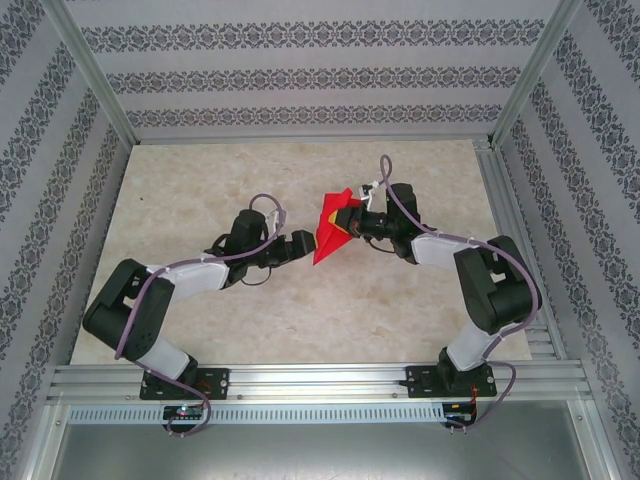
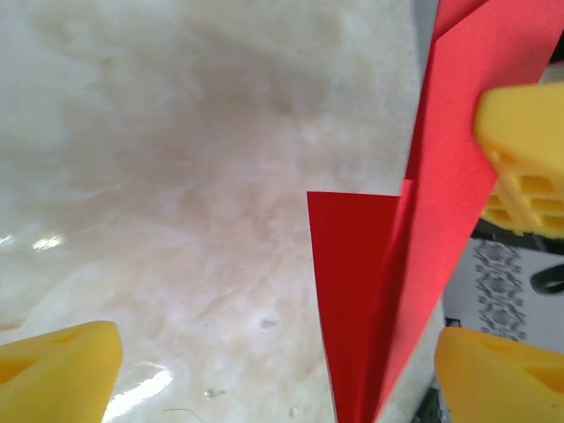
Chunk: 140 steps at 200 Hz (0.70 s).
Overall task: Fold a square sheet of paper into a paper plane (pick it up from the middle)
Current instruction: Pick up the paper from the center of the table.
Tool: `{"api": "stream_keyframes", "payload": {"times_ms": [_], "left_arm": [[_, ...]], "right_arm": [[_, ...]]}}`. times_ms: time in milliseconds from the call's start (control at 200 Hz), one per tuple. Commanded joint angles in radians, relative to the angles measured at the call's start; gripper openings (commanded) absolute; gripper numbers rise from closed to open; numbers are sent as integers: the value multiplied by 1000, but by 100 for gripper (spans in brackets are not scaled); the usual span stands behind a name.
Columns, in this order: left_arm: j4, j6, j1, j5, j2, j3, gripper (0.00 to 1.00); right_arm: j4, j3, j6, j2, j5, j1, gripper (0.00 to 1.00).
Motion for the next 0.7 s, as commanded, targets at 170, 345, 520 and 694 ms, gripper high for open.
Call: {"api": "stream_keyframes", "payload": {"times_ms": [170, 345, 520, 694], "left_arm": [[289, -115, 14, 154, -84, -14, 98], [373, -141, 13, 168, -96, -11, 82], [422, -151, 14, 180, -84, -11, 62], [458, -152, 14, 181, -93, -21, 40]], "right_arm": [[222, 22, 172, -59, -138, 10, 4], [366, 7, 276, -42, -163, 20, 5], [462, 11, 353, -8, -176, 36, 5], [427, 10, 331, -1, -163, 39, 5]]}}
